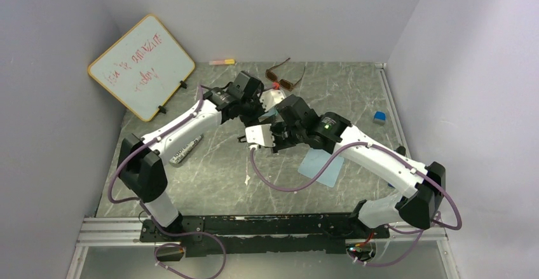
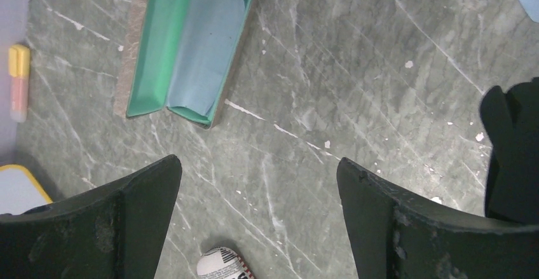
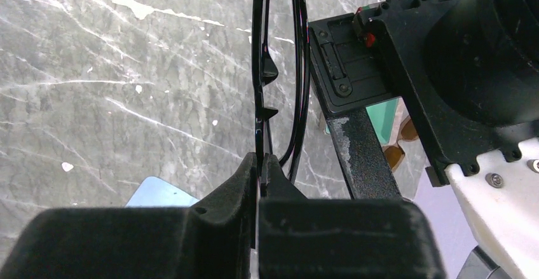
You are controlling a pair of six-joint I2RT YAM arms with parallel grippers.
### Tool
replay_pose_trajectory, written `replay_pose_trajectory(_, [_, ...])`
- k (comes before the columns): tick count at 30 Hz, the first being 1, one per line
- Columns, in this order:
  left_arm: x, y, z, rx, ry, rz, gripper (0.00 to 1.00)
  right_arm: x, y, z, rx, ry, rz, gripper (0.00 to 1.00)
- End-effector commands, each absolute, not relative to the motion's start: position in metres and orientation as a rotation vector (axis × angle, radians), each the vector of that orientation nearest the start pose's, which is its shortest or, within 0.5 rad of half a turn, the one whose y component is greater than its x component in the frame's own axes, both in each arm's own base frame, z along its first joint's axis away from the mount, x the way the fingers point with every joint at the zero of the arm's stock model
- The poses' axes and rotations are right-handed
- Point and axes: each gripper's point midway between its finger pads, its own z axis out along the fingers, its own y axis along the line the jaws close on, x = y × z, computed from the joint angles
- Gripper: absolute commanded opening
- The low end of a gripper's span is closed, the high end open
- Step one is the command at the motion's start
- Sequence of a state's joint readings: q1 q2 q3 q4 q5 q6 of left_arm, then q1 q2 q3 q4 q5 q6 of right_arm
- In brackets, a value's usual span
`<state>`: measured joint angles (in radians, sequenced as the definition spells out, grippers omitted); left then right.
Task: Organize the sunglasses
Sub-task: Fold the sunglasses, then place the sunglasses in the sunglasses case.
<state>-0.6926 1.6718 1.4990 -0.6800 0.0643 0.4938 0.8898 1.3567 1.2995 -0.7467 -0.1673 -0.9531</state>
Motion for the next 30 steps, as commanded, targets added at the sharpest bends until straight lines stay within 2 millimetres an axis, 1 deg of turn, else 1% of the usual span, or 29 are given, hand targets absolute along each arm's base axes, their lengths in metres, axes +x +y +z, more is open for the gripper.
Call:
replay_pose_trajectory(1, [0.336,-0.274,0.199,1.328,1.952,-0.153,0.96,0.254,0.287,0.238,-1.836,1.351,0.12,0.0])
replay_pose_trajectory(3, [0.353,-0.264,0.205,1.221,1.977,-0.08,0.96,0.244,0.289,0.236,-1.874,1.335,0.175,0.0])
replay_pose_trajectory(5, [0.37,-0.253,0.212,1.116,2.006,-0.073,0.96,0.236,0.291,0.236,-1.896,1.324,0.219,0.0])
replay_pose_trajectory(9, [0.4,-0.222,0.229,0.944,2.029,-0.08,0.96,0.234,0.292,0.231,-1.907,1.334,0.239,0.0])
replay_pose_trajectory(11, [0.409,-0.207,0.237,0.884,2.016,-0.065,0.96,0.234,0.292,0.225,-1.923,1.35,0.251,0.0])
replay_pose_trajectory(13, [0.415,-0.192,0.243,0.836,2.006,-0.056,0.96,0.237,0.291,0.22,-1.936,1.373,0.281,0.0])
replay_pose_trajectory(15, [0.417,-0.175,0.244,0.8,2.018,-0.047,0.96,0.243,0.29,0.218,-1.943,1.404,0.336,0.0])
replay_pose_trajectory(17, [0.418,-0.157,0.243,0.757,2.024,-0.042,0.96,0.252,0.288,0.217,-1.938,1.441,0.392,0.0])
replay_pose_trajectory(19, [0.417,-0.139,0.238,0.721,2.036,-0.045,0.96,0.263,0.286,0.217,-1.934,1.477,0.438,0.0])
replay_pose_trajectory(22, [0.411,-0.113,0.229,0.671,2.051,-0.052,0.96,0.282,0.284,0.216,-1.937,1.529,0.49,0.0])
replay_pose_trajectory(23, [0.408,-0.105,0.228,0.651,2.05,-0.059,0.96,0.292,0.285,0.216,-1.933,1.549,0.506,0.0])
replay_pose_trajectory(25, [0.404,-0.085,0.222,0.608,2.061,-0.071,0.96,0.305,0.286,0.213,-1.932,1.593,0.567,0.0])
replay_pose_trajectory(27, [0.397,-0.071,0.211,0.582,2.08,-0.091,0.96,0.318,0.287,0.209,-1.939,1.633,0.624,0.0])
replay_pose_trajectory(28, [0.395,-0.065,0.208,0.568,2.084,-0.104,0.96,0.324,0.288,0.209,-1.938,1.646,0.652,0.0])
replay_pose_trajectory(30, [0.391,-0.054,0.203,0.54,2.091,-0.134,0.96,0.337,0.29,0.204,-1.942,1.68,0.696,0.0])
